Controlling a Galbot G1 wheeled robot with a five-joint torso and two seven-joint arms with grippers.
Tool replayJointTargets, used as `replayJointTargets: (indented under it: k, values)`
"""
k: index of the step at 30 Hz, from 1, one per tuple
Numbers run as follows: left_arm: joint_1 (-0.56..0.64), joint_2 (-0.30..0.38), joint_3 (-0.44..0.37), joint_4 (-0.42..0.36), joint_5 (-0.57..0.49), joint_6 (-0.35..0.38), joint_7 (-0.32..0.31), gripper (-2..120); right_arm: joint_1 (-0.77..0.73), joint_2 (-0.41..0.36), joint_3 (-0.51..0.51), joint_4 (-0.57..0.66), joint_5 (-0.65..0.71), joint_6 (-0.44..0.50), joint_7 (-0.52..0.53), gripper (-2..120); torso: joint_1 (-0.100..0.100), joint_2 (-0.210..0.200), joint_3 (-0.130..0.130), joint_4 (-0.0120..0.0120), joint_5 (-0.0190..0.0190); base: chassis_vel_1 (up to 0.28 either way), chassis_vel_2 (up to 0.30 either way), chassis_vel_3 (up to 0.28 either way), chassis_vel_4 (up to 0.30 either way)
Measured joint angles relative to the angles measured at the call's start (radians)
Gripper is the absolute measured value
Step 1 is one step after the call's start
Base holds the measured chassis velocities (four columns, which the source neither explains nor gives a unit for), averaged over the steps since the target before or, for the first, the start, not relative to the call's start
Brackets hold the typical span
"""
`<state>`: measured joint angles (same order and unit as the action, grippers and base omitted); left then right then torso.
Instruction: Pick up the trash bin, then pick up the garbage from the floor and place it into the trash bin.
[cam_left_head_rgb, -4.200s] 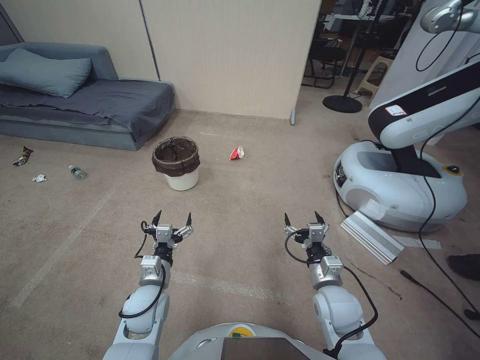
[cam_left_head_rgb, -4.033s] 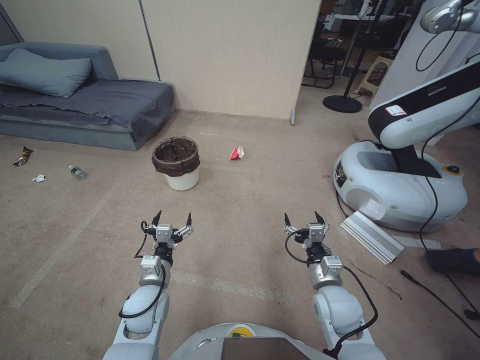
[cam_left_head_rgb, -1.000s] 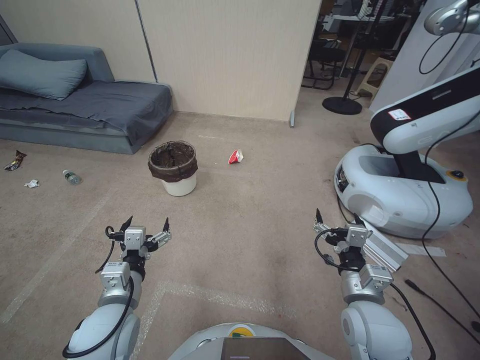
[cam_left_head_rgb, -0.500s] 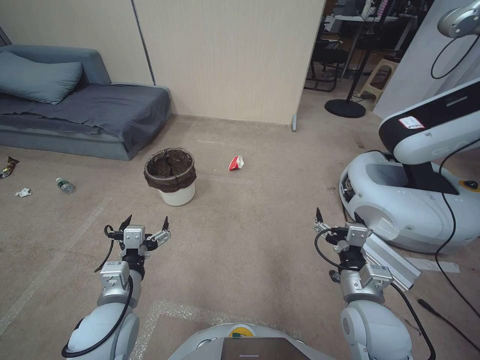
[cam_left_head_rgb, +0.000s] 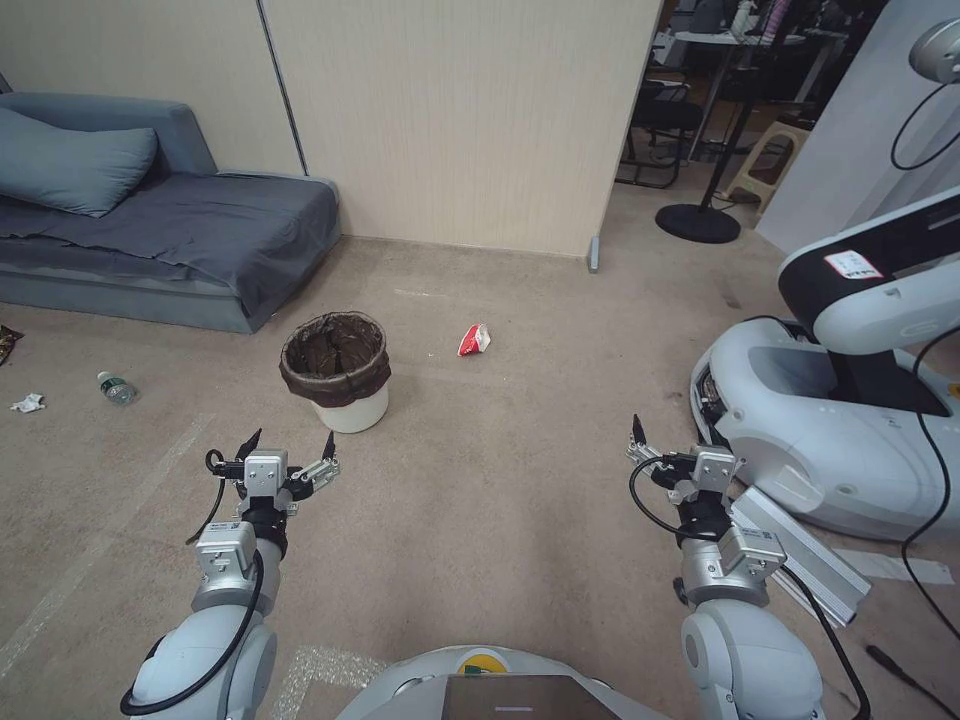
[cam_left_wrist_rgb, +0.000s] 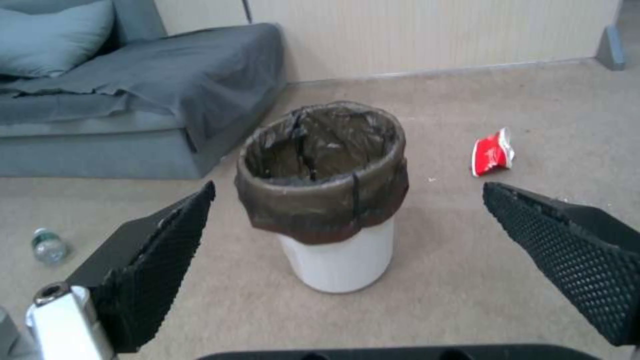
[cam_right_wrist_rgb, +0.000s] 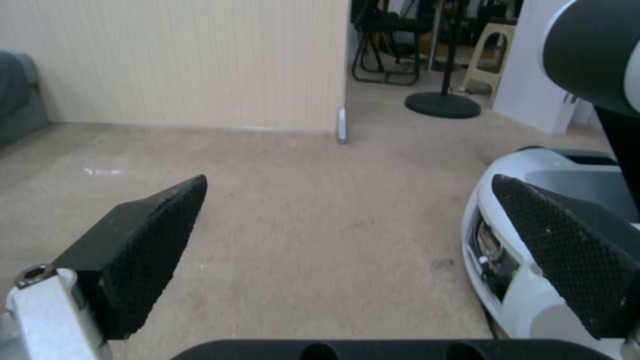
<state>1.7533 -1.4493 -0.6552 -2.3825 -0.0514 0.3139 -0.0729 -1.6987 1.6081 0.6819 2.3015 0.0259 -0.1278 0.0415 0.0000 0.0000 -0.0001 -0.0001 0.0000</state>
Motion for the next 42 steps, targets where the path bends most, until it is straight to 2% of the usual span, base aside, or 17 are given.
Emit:
replayJointTargets:
  k: [42]
  values:
    - [0.014,-0.003,-0.021,-0.033,-0.027,0.009,-0.003,100,0.002,0.0,-0.002,-0.009,0.001,0.009,-0.002,100,0.0,0.0,0.0,0.0,0.0,-0.134,0.133,0.131,-0.136]
